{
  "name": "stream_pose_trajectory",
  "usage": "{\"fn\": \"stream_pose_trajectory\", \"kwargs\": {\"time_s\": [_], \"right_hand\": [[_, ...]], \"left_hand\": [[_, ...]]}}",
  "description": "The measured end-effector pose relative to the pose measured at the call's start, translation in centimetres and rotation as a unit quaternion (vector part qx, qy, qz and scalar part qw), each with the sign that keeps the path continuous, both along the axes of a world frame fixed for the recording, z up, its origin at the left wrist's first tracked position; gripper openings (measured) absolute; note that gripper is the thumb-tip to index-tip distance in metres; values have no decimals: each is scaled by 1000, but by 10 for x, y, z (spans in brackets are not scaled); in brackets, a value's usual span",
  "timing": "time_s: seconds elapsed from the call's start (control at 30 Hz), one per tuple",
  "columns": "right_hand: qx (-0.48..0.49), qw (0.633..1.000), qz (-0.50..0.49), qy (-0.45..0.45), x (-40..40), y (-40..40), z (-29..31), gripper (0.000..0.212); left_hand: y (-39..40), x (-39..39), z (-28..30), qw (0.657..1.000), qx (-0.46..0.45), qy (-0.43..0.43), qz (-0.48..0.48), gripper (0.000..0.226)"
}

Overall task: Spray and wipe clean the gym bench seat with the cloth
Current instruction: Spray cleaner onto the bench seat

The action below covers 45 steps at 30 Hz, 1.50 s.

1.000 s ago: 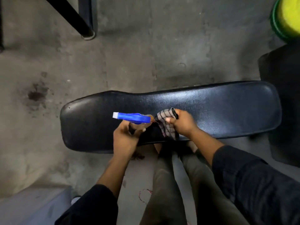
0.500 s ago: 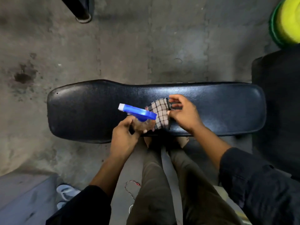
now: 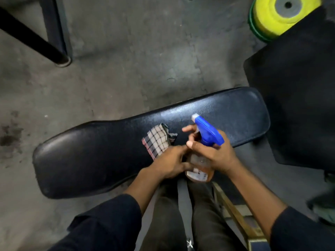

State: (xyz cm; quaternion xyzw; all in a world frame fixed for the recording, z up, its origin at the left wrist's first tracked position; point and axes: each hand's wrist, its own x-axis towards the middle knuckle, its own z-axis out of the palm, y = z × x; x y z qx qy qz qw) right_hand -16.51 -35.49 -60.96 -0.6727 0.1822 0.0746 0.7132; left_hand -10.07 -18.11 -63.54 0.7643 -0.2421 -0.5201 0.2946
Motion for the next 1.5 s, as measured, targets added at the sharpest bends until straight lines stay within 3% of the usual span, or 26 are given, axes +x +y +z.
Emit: {"fn": "stream_pose_trajectory", "kwargs": {"time_s": [0.07,0.17,0.33,0.47,0.73,0.83,0.97,1.1,1.27,1.4,1.5], "right_hand": [[9,996,-81,27,-10,-6,-11,15],[-51,980,-177,79,-32,-17,-32,13],[-113,933,-305,152,-50,-52,-71,24],[-166,907,-318,219,-63,-80,-104,34],[-298,841,-328,312,-65,-114,-148,55],[-307,844,-310,311,-65,-114,-146,54],[-294,884,-240,274,-63,-98,-139,29],[-320,903,-125,258,-56,-63,-134,41],[-291,939,4,184,-53,-10,-137,32],[-304,942,58,134,-52,23,-139,51],[-286,947,78,126,-62,36,-140,39]], "left_hand": [[-13,1,-17,997,15,-43,-61,64],[-22,3,-47,980,39,-163,-110,75],[-35,30,-98,934,80,-333,-100,67],[-38,36,-127,919,108,-365,-103,74],[-25,25,-164,868,83,-483,-86,76],[-25,24,-166,868,75,-486,-70,77],[-11,22,-161,878,105,-465,-32,78],[17,16,-155,884,132,-448,5,77],[42,18,-148,887,160,-432,40,77],[58,23,-145,887,176,-423,61,77],[63,22,-141,885,182,-426,54,77]]}}
